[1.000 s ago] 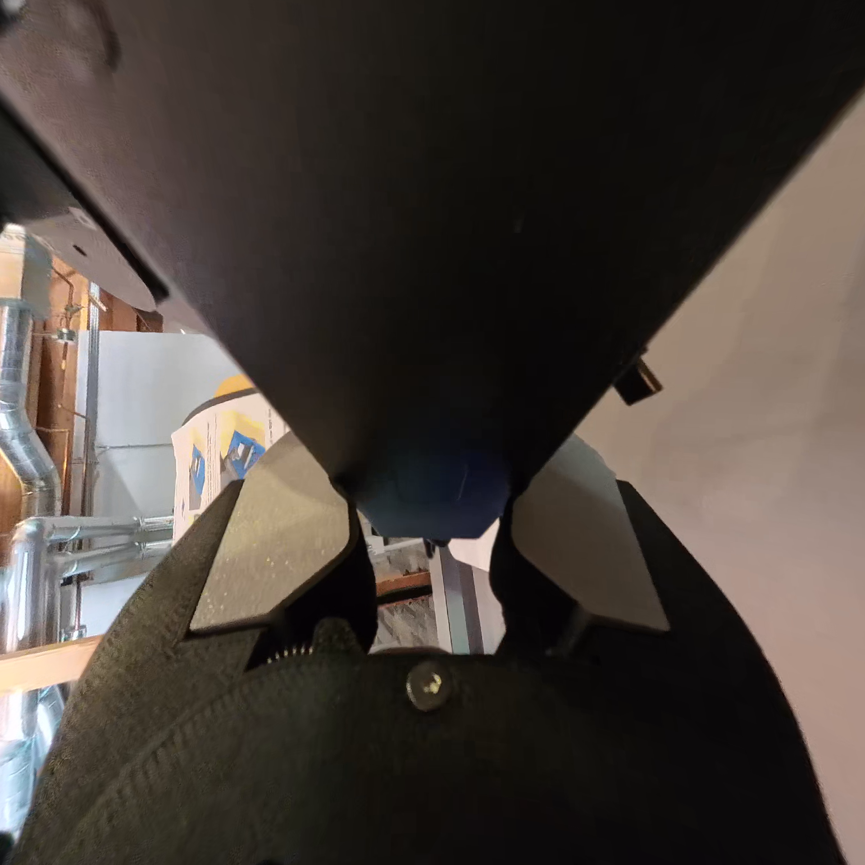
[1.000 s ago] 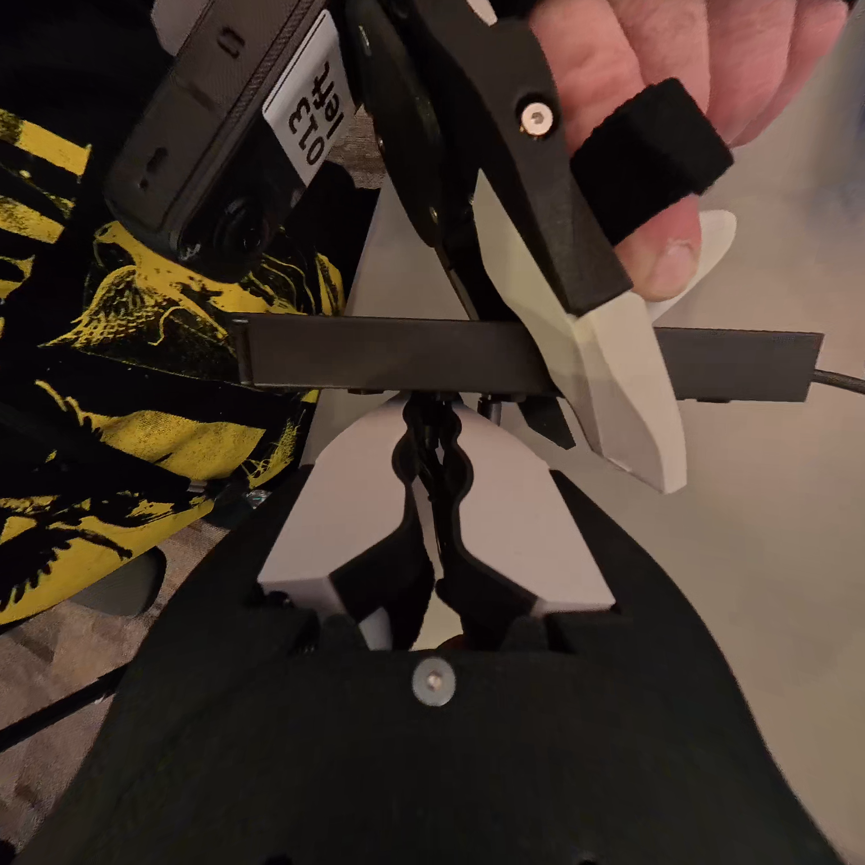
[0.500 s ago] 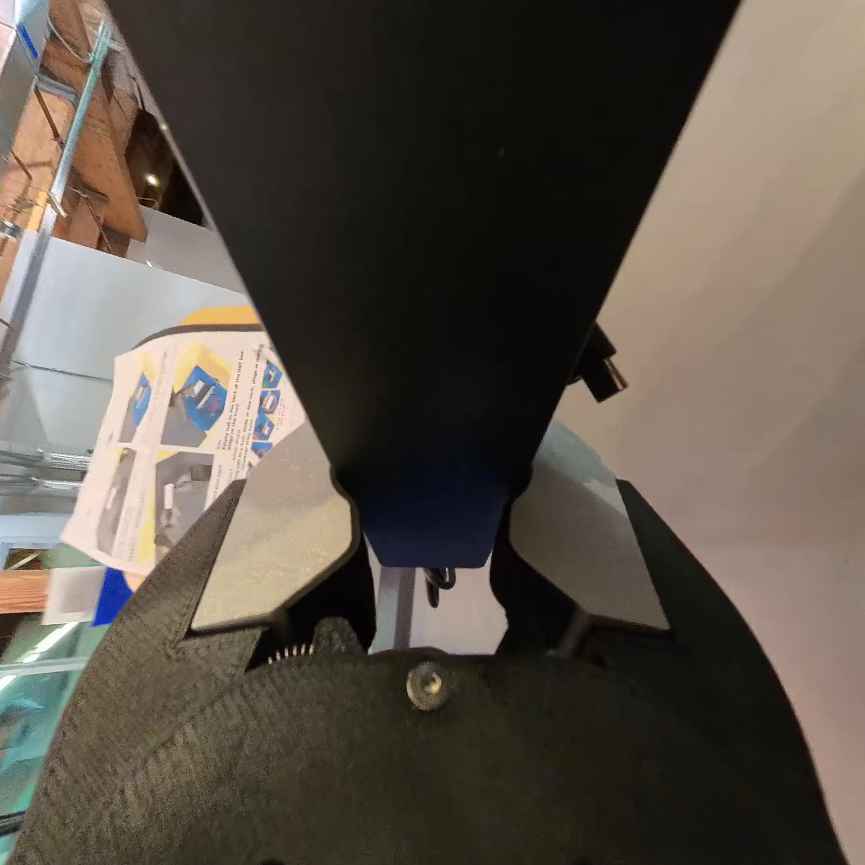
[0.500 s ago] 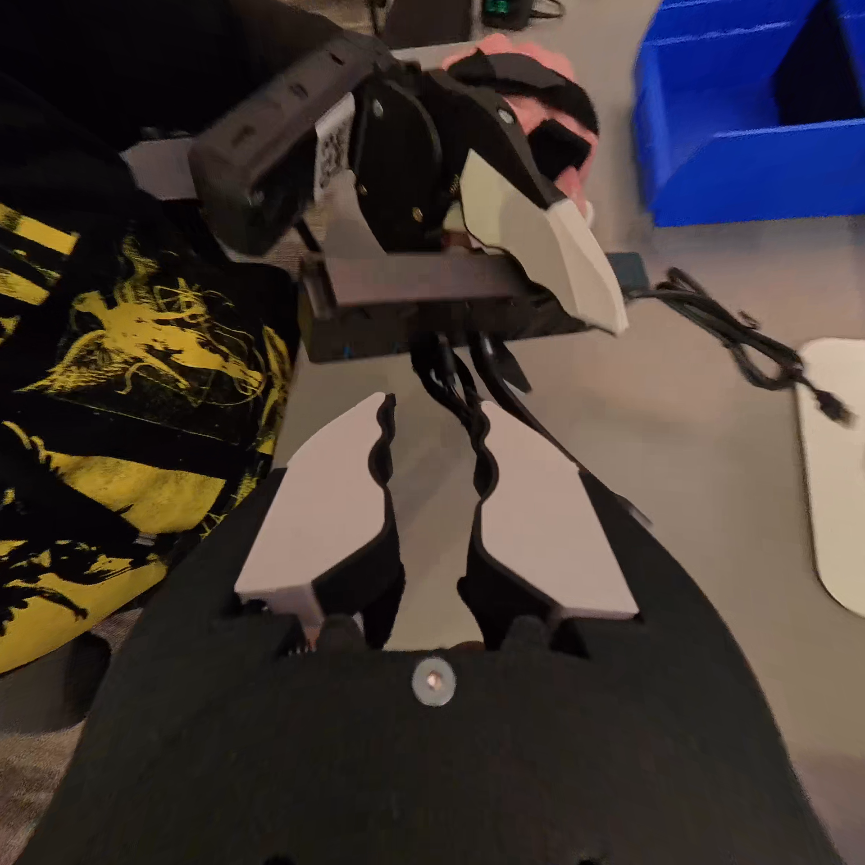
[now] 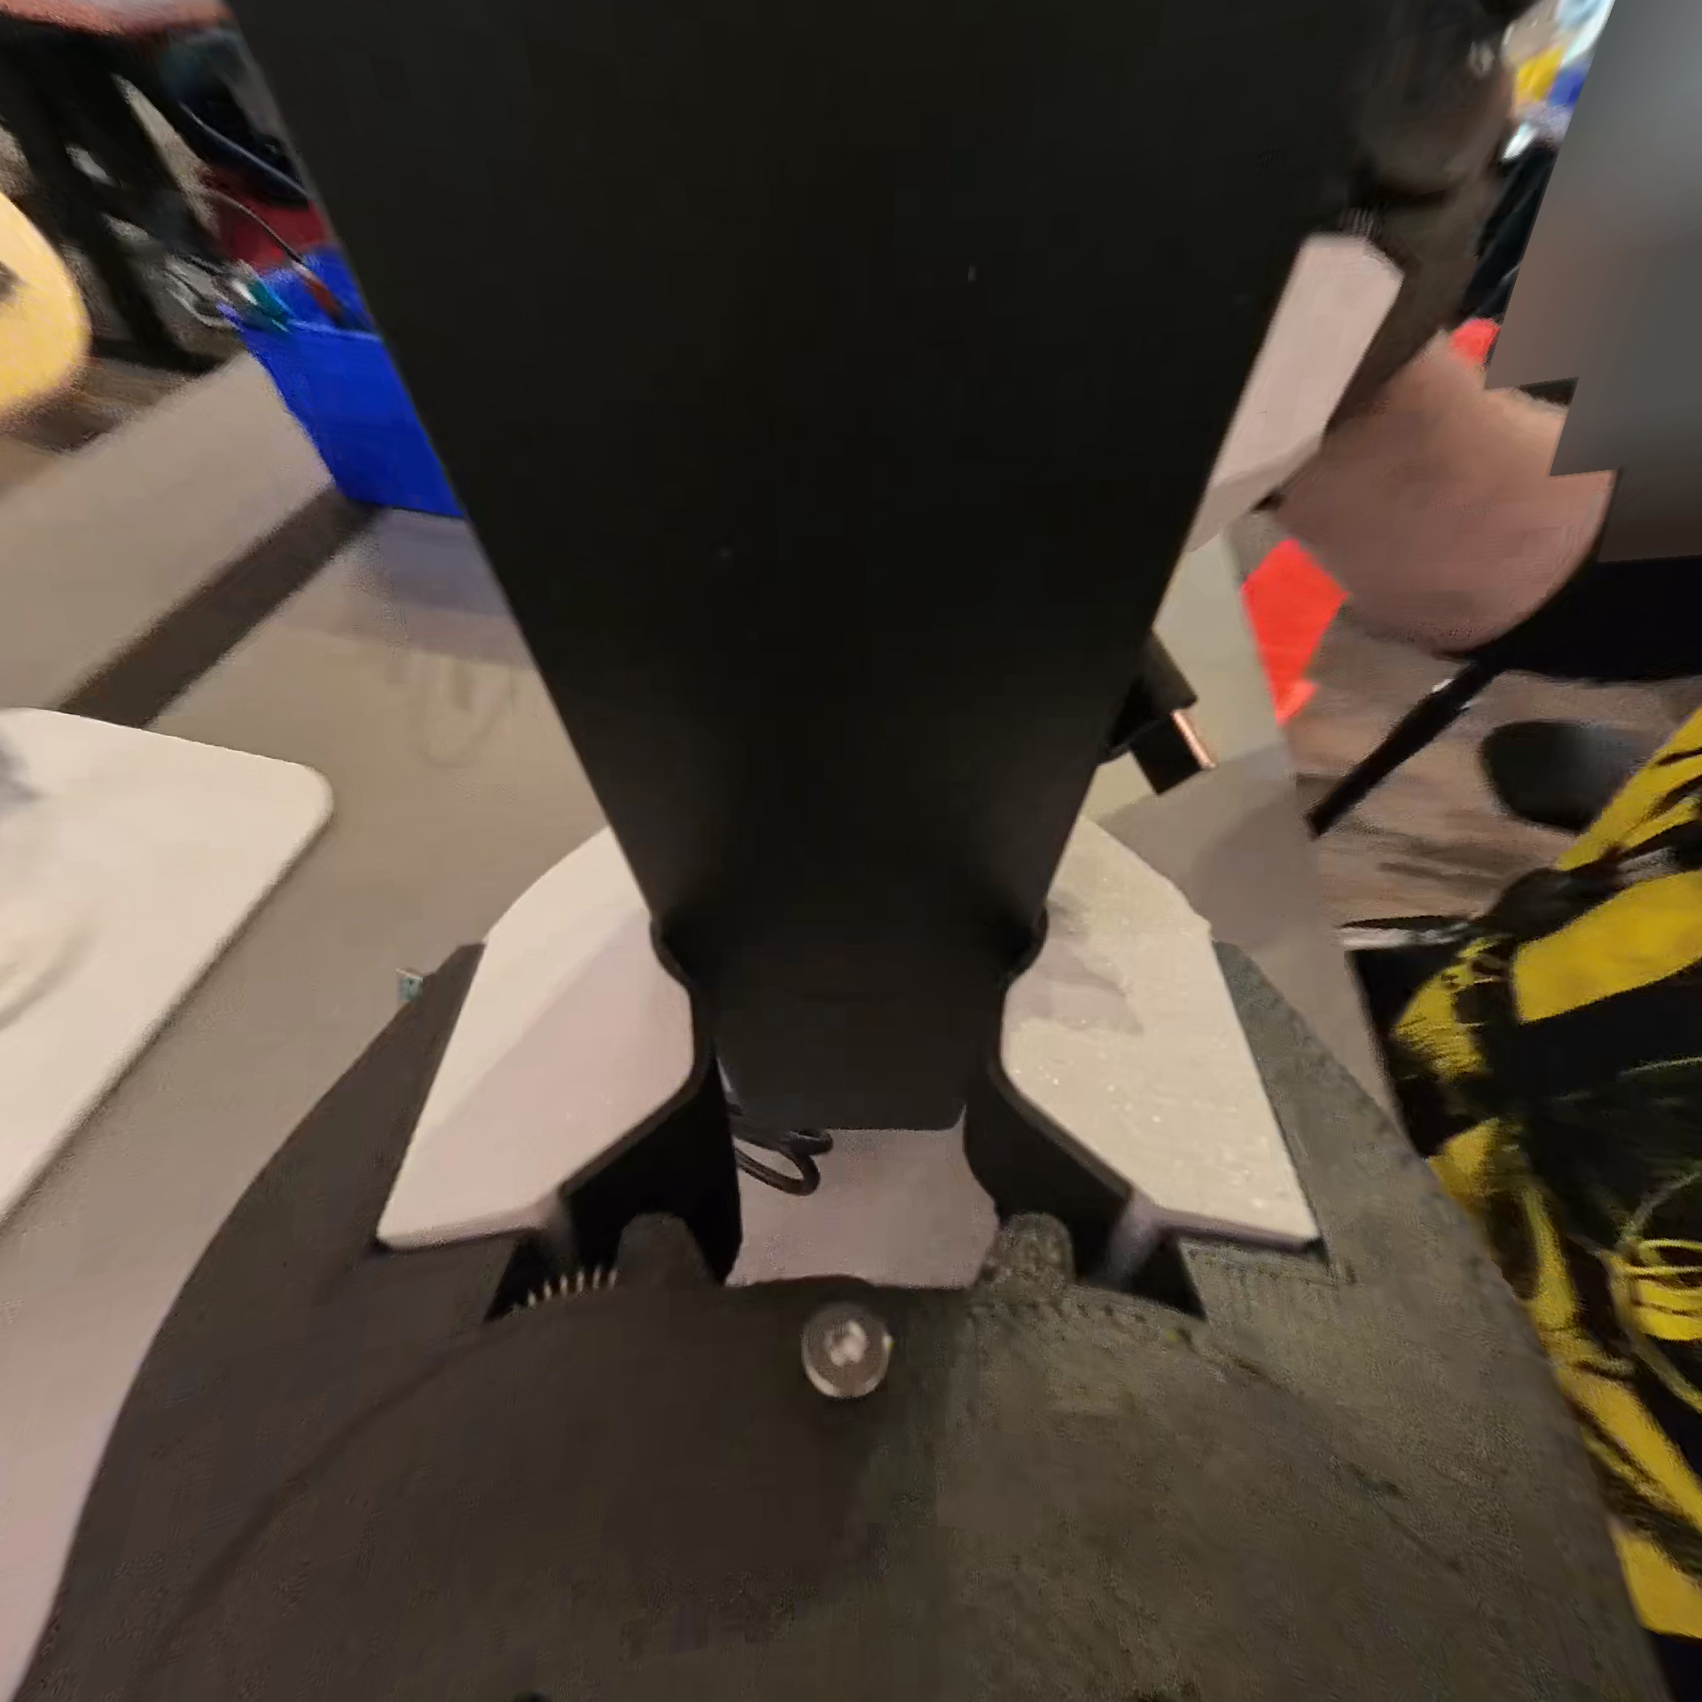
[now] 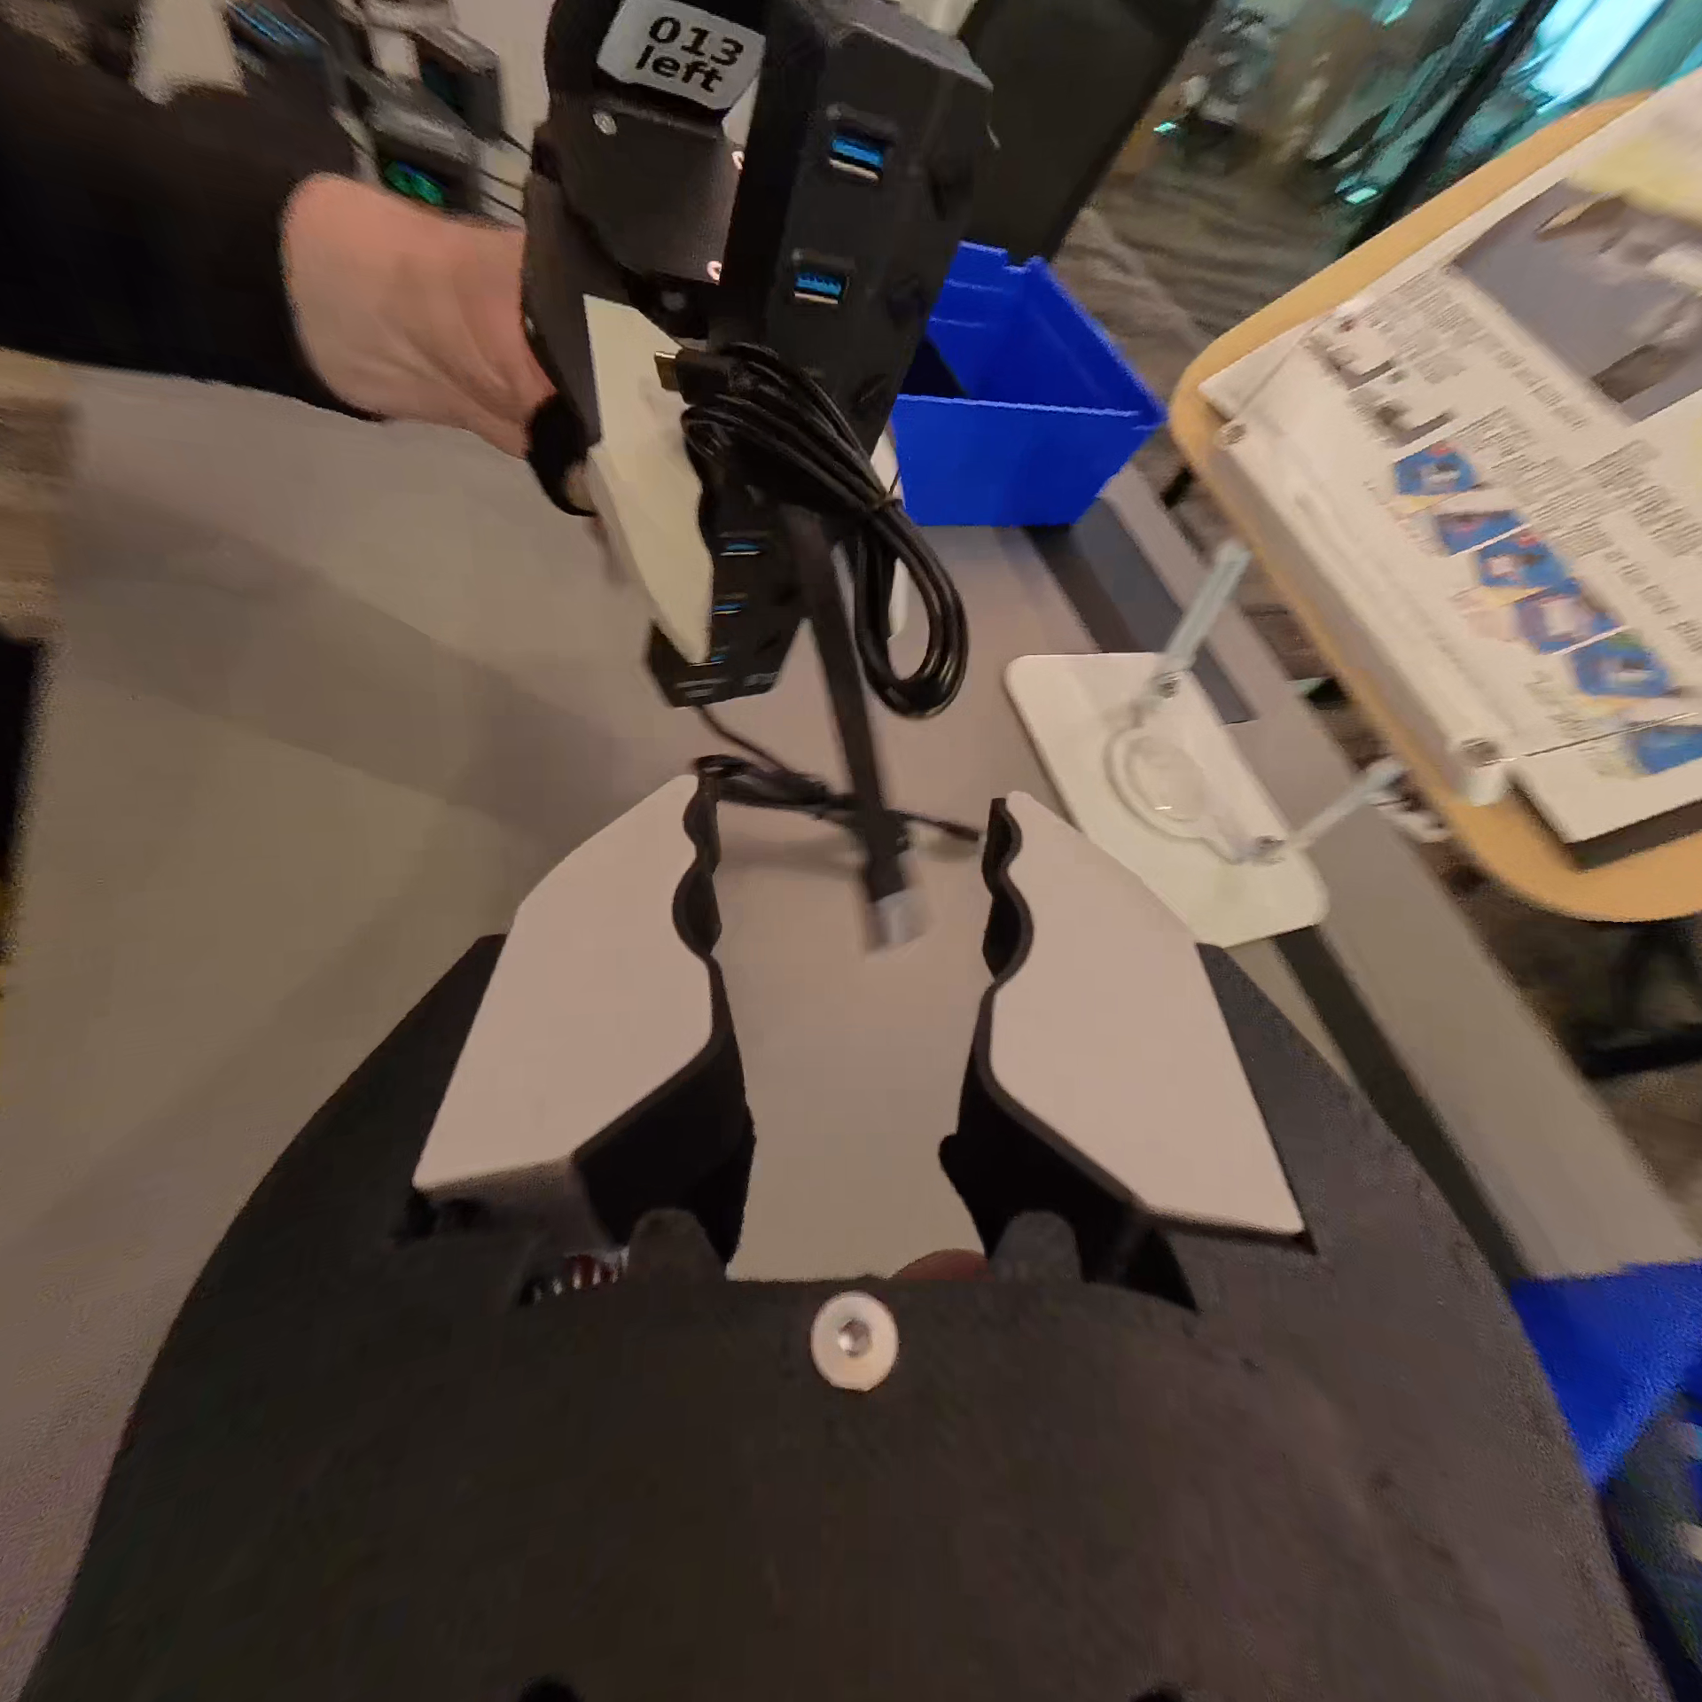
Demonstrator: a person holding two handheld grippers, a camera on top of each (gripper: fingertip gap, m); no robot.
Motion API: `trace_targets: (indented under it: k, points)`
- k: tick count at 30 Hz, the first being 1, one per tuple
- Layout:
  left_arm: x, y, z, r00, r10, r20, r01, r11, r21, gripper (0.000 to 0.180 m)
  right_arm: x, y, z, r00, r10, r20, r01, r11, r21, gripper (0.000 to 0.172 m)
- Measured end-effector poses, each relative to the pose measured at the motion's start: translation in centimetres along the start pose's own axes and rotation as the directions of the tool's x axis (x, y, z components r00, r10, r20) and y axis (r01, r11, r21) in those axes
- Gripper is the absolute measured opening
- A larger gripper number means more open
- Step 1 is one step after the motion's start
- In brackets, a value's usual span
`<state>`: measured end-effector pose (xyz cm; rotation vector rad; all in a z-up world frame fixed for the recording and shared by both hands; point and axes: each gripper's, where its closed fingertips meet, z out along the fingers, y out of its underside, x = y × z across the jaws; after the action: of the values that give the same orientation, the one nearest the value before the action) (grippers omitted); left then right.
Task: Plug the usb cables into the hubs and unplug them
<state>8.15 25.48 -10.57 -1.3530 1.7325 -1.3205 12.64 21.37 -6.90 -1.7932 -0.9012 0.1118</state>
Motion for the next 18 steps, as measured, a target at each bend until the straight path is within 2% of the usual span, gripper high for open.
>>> trace_targets:
  k: [2,4,6,9,10,11,13,15,17,18]
  points:
    - [1.0,-0.1,0.8,0.992,-0.096,-0.083,0.097,0.995,0.004,0.065,0.3,-0.2,0.5,0.986,-0.120,-0.115,0.117,0.993,-0.036,0.062]
    - [1.3,-0.6,1.3,0.983,-0.143,-0.115,0.149,0.988,0.043,0.065,-0.1,-0.6,0.7,0.961,-0.210,-0.179,0.201,0.977,-0.064,0.066]
    - [1.6,-1.6,1.4,0.968,-0.190,-0.166,0.208,0.973,0.103,0.065,-1.0,-0.8,0.6,0.963,-0.209,-0.170,0.204,0.978,-0.046,0.053]
    - [1.0,-3.6,1.0,0.955,-0.224,-0.194,0.267,0.934,0.236,0.065,-2.0,-0.3,-0.1,0.998,0.025,-0.050,-0.023,0.999,0.032,0.059]
    - [0.7,-4.3,0.9,0.953,-0.227,-0.201,0.279,0.918,0.283,0.065,-2.7,-0.1,-0.4,0.995,0.102,0.022,-0.103,0.993,0.055,0.045]
    - [0.9,-4.8,0.8,0.947,-0.223,-0.230,0.289,0.905,0.312,0.064,-3.1,0.1,-0.4,0.982,0.174,0.068,-0.178,0.982,0.063,0.046]
    - [1.6,-5.6,1.1,0.944,-0.198,-0.265,0.284,0.896,0.341,0.064,-3.5,1.1,0.3,0.947,0.294,0.131,-0.301,0.953,0.040,0.070]
    - [2.5,-6.2,2.2,0.948,-0.167,-0.272,0.259,0.902,0.345,0.064,-4.0,2.3,1.9,0.919,0.358,0.168,-0.362,0.932,-0.003,0.094]
    - [3.4,-6.7,3.3,0.952,-0.138,-0.272,0.231,0.907,0.351,0.064,-4.5,3.0,3.7,0.897,0.385,0.217,-0.390,0.920,-0.019,0.106]
    - [3.9,-7.0,3.9,0.953,-0.126,-0.277,0.223,0.908,0.354,0.064,-4.9,2.7,4.3,0.876,0.403,0.264,-0.417,0.909,-0.007,0.105]
